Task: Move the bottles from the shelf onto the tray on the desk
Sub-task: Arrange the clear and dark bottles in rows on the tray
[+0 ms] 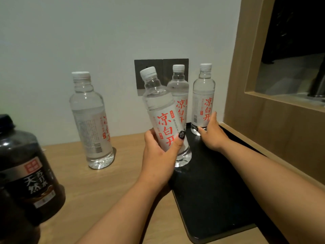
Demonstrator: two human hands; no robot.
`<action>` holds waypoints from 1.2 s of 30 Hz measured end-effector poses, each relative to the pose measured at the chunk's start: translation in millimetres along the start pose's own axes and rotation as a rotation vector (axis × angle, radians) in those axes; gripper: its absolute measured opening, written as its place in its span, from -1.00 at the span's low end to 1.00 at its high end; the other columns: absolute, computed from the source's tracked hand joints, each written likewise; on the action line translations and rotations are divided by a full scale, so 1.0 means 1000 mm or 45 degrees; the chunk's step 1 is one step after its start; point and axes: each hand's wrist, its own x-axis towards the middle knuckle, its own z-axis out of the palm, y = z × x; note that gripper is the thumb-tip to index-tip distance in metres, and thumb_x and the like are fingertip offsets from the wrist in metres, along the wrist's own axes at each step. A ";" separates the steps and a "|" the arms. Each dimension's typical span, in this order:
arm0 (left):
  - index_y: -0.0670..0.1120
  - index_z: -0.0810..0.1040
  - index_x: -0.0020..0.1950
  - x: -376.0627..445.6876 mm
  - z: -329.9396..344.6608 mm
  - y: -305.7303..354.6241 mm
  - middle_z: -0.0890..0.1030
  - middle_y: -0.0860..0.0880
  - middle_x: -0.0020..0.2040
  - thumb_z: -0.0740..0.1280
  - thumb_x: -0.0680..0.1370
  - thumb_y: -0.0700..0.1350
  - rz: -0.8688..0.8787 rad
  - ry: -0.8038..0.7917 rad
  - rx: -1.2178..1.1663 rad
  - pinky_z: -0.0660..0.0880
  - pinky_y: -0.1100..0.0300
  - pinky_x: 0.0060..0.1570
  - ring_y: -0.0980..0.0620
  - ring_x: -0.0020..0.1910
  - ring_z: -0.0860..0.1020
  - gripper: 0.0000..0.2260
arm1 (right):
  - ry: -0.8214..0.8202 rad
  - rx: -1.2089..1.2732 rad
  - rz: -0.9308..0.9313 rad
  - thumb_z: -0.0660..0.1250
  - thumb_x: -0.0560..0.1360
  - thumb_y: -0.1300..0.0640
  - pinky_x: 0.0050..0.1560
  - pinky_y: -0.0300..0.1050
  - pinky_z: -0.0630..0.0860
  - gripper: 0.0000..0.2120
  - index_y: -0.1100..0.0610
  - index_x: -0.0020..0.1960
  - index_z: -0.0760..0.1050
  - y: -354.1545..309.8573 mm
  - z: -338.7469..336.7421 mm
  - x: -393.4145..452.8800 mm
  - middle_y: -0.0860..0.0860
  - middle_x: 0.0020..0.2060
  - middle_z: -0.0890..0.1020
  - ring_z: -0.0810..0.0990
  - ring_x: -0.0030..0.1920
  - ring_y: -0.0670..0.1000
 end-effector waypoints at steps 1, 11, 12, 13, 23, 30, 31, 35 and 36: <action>0.12 0.27 0.22 0.000 0.000 0.000 0.48 0.23 0.06 0.45 0.42 0.07 0.003 0.006 0.006 0.46 0.37 -0.16 0.26 0.03 0.50 -0.51 | 0.002 -0.002 0.009 0.28 0.55 0.05 0.39 0.25 0.31 -0.19 -0.07 0.54 -0.23 -0.001 0.000 -0.001 0.06 0.52 0.22 0.28 0.47 0.15; 0.00 0.39 0.15 -0.001 -0.004 0.004 0.59 -0.01 0.08 0.45 0.45 -0.09 -0.140 0.086 -0.401 0.55 0.33 -0.29 0.12 -0.03 0.62 -0.65 | 0.512 -0.297 -0.202 0.38 0.49 -0.04 0.37 0.07 0.34 -0.36 0.14 0.43 0.18 -0.021 0.001 -0.048 0.12 0.35 0.26 0.30 0.36 0.12; -0.01 0.39 0.16 0.000 -0.004 0.005 0.59 -0.01 0.07 0.45 0.46 -0.08 -0.142 0.100 -0.414 0.55 0.31 -0.28 0.11 -0.02 0.62 -0.65 | 0.460 -0.347 -0.287 0.36 0.50 -0.04 0.27 0.03 0.43 -0.47 0.11 0.36 0.26 -0.023 0.004 -0.051 0.09 0.28 0.35 0.40 0.27 0.08; -0.01 0.39 0.17 0.000 -0.004 0.005 0.59 0.00 0.05 0.44 0.46 -0.07 -0.140 0.114 -0.425 0.54 0.32 -0.28 0.13 -0.04 0.61 -0.65 | 0.353 -0.392 -0.307 0.33 0.52 -0.07 0.17 0.01 0.49 -0.55 0.09 0.30 0.30 -0.024 0.007 -0.052 0.06 0.22 0.44 0.47 0.19 0.05; 0.00 0.36 0.15 -0.001 -0.001 0.000 0.55 0.12 -0.02 0.46 0.45 -0.09 -0.011 0.059 -0.254 0.47 0.46 -0.38 0.23 -0.12 0.57 -0.63 | -0.024 -0.652 -0.131 0.20 0.53 -0.24 -0.03 0.04 0.53 -0.61 0.06 0.13 0.43 -0.037 0.015 -0.039 0.02 -0.01 0.59 0.56 -0.04 0.06; 0.07 0.31 0.17 -0.005 0.004 -0.002 0.51 0.21 0.03 0.48 0.41 0.06 0.177 0.013 0.233 0.53 0.40 -0.16 0.23 0.02 0.54 -0.54 | 0.054 -0.006 -0.166 0.30 0.54 0.12 0.06 0.00 0.55 -0.91 0.07 -0.02 0.58 -0.033 -0.007 -0.050 -0.01 -0.13 0.64 0.61 -0.04 0.02; 0.09 0.30 0.16 -0.004 0.007 -0.002 0.53 0.17 0.05 0.48 0.40 0.10 0.188 0.025 0.311 0.56 0.30 -0.11 0.19 0.03 0.55 -0.53 | 0.150 0.124 -0.191 0.30 0.53 0.18 0.04 -0.04 0.55 -0.90 0.05 -0.07 0.59 -0.034 -0.016 -0.055 -0.02 -0.18 0.65 0.62 -0.08 0.01; 0.10 0.32 0.11 0.003 0.020 0.002 0.56 0.10 0.05 0.48 0.31 0.23 0.189 0.162 0.527 0.61 0.08 -0.08 0.11 -0.01 0.59 -0.48 | 0.134 0.692 -0.189 0.28 0.54 0.28 -0.07 -0.09 0.54 -0.79 0.00 -0.02 0.60 -0.035 -0.050 -0.086 0.01 -0.02 0.66 0.63 0.01 0.00; 0.08 0.32 0.09 0.006 0.023 0.005 0.57 0.09 0.04 0.49 0.31 0.23 0.168 0.172 0.552 0.61 0.09 -0.09 0.10 -0.02 0.59 -0.47 | 0.025 0.780 -0.171 0.27 0.55 0.26 -0.05 -0.08 0.55 -0.79 -0.01 0.02 0.59 -0.035 -0.054 -0.093 0.01 0.03 0.64 0.61 0.05 -0.01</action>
